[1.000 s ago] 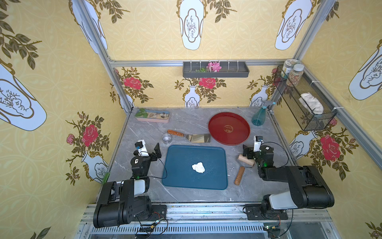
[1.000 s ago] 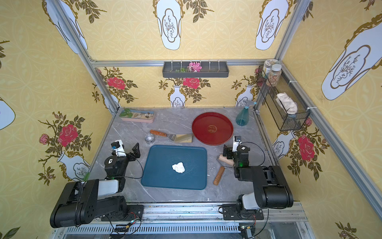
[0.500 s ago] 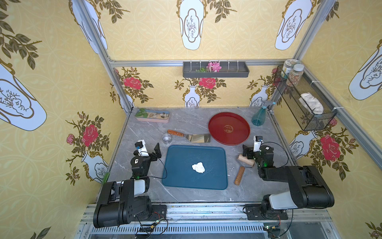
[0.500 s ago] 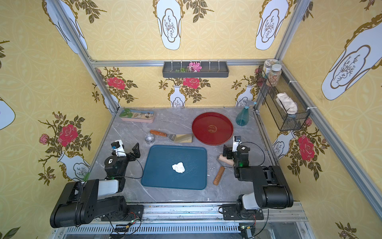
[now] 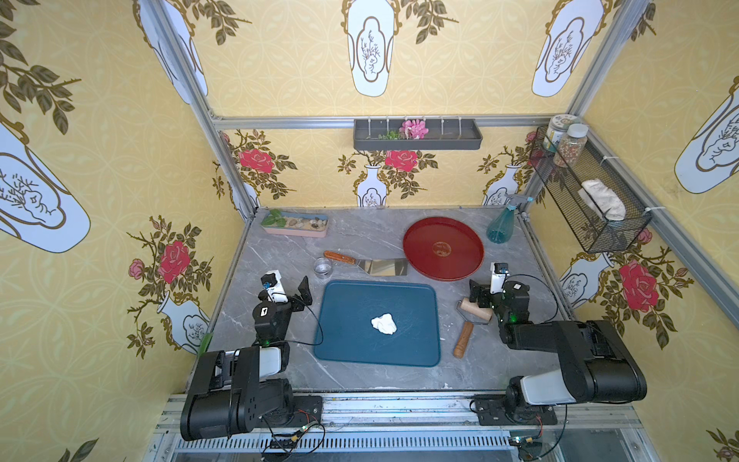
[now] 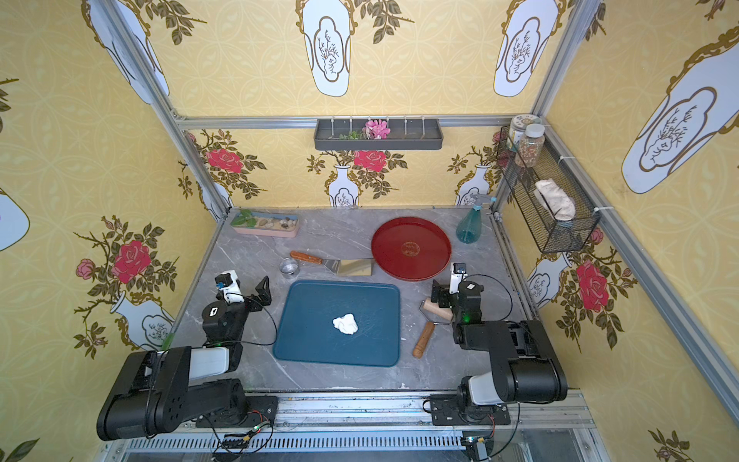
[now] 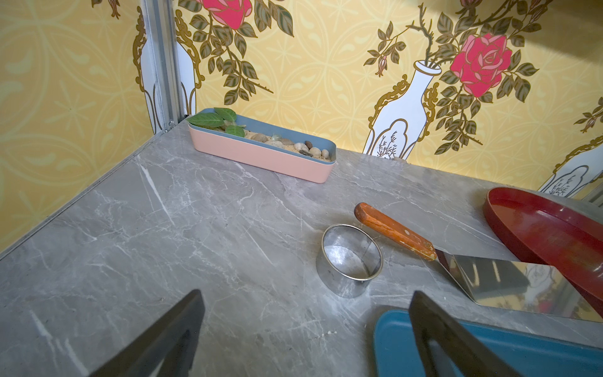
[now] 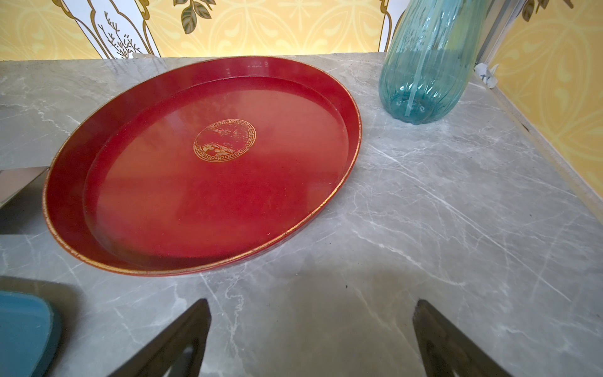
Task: Roll out the dumpling wrappers from the dough
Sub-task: Pick up the rolling pin from the center of the board.
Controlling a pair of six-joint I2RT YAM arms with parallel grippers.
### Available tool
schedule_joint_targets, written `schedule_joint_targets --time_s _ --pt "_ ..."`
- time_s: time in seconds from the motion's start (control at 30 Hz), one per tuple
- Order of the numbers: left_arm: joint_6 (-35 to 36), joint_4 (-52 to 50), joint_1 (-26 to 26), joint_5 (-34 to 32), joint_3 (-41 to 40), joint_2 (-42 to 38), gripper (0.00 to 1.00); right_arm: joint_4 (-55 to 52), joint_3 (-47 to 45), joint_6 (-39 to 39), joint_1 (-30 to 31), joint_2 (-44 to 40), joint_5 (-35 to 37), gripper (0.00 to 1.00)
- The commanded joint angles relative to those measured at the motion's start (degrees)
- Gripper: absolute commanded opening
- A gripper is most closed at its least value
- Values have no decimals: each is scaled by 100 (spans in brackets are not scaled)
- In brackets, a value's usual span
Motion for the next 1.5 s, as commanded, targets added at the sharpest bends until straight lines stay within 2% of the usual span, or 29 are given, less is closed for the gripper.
schedule_joint_targets --time_s 0.0,0.37,0.5,0.67,0.77,0.83,0.93,1.0,1.1,1.2,1.27,1.4,1.47 --pt "45 110 6 66 -17 20 100 205 9 20 5 8 2 97" --pt "-46 84 3 -206 30 48 100 195 21 100 -128 4 -197 97" --pt "-305 191 4 -737 -91 -114 100 -97 73 221 -132 -323 39 97" --pt "17 -399 -251 -737 -268 -1355 100 -1402 304 292 -117 -1558 432 97" --pt "205 -1158 -457 -662 -194 -2217 100 -1742 344 1172 -141 -2323 581 97" --pt "-221 -2079 -460 -908 53 -2885 100 -2316 536 1645 -151 -2765 505 97" --pt "-1113 -3274 -451 -1461 407 -3705 100 -3827 1280 2221 -151 -3136 312 97" --pt "-1834 -3857 -451 -1650 561 -4124 100 -4706 1815 2344 -154 -3087 -104 97" --pt "-2770 -4514 -458 -1722 721 -4483 100 -5405 2293 2255 -145 -2934 -778 97" --pt "-2903 -4951 -452 -1217 934 -4602 100 -5792 2513 2294 -100 -2824 -1408 97" --pt "-2881 -5205 -451 -815 1154 -4502 100 -6239 2694 2315 79 -2734 -1375 97" --pt "-2841 -5301 -473 430 1488 -3932 100 -7190 3065 2272 920 -2539 -403 97" --pt "-2992 -5287 -623 851 1563 -3554 100 -7650 3256 2448 1444 -2344 123 97"
